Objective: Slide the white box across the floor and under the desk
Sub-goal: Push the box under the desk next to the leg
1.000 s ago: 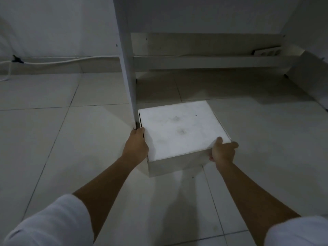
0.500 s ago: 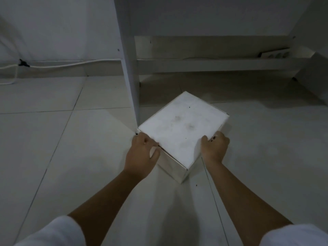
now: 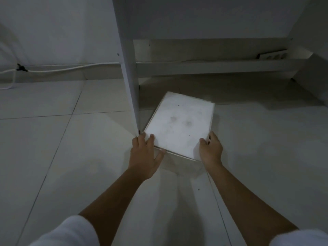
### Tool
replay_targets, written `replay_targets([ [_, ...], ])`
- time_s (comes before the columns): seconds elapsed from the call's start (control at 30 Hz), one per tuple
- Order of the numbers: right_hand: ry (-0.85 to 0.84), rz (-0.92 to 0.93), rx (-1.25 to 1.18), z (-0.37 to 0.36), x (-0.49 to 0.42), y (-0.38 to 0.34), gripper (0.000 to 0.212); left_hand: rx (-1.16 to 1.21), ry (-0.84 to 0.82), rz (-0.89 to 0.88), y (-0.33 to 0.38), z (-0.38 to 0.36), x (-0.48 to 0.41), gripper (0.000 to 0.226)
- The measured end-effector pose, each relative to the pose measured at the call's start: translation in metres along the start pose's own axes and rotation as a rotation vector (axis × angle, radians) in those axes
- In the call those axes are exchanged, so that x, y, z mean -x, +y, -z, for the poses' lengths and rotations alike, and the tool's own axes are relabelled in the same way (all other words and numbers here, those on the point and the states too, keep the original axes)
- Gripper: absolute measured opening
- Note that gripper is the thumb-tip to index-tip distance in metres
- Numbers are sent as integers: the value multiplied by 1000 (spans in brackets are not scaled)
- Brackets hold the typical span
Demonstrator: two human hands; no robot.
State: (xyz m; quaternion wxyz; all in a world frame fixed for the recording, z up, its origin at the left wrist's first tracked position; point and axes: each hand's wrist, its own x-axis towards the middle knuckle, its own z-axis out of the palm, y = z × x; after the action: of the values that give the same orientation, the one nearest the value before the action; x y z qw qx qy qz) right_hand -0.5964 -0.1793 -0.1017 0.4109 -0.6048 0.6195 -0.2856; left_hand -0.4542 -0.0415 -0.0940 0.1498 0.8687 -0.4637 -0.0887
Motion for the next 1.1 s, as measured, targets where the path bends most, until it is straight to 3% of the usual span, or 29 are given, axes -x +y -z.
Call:
replay_targets([
  [0.03,16,49,31,0,-2,3,10,-13,14,6,2,-1,4,74],
  [0.07,30,77,78,2,-2,5,26,-5,28,15,5,-3,8,72],
  [0.1,69,114,93,2,3,6,28,6,40,30,5,-4,12,70],
  [0.17,134,211,165,3,20,9,5,15,64,40,5,-6,15,65],
  [0.27,124,346,290,-5,47,19,49,-52,92,-28,-1,-11,18,60],
  [0.53,-97,479,389,1,31,36,96,-146,66,-155,-16,-26,15,65],
  [1.1,-106,504,617,-55,-66,-15,94,-300,25,-107,-12,-18,-61,73],
])
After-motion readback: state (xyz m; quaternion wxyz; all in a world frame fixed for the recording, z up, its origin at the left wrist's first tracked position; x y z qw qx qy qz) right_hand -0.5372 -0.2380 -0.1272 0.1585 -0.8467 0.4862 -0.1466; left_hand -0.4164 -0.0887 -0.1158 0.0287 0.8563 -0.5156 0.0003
